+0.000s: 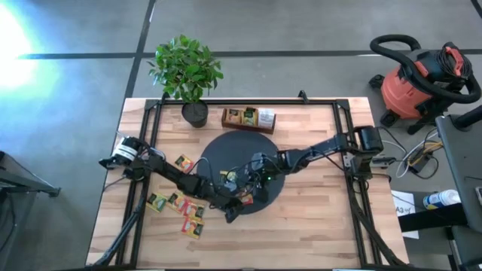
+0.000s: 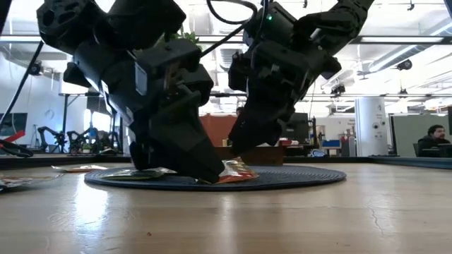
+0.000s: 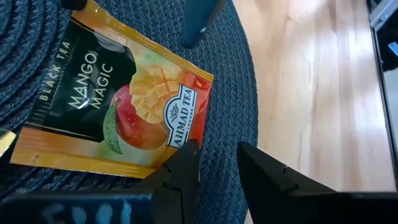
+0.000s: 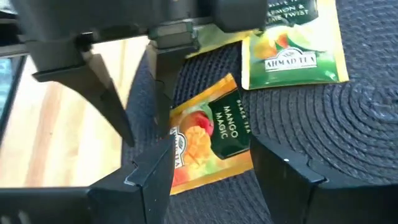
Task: Pick & Place Tea
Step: Put the orange tea bag into the left slot of the wooden organizer
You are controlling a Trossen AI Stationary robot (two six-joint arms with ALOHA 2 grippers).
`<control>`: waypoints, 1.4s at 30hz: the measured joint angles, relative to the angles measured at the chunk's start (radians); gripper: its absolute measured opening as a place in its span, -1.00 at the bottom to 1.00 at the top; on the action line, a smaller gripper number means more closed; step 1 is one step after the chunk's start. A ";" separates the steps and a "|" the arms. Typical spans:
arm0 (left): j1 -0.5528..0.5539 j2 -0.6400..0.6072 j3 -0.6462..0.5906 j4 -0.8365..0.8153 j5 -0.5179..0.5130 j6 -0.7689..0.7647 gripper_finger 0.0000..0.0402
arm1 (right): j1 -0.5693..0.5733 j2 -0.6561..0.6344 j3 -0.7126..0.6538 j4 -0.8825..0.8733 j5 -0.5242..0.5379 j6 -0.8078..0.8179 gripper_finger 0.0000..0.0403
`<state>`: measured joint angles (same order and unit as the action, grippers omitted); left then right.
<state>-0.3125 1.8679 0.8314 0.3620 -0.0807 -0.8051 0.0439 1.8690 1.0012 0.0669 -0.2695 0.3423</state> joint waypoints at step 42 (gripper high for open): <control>-0.008 0.057 0.016 0.067 -0.114 -0.058 -0.53 | -0.004 0.092 0.074 -0.124 -0.231 0.012 -0.29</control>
<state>-0.3208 1.9247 0.8478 0.4291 -0.1952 -0.8635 0.0398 1.9614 1.0748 -0.0573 -0.5005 0.3538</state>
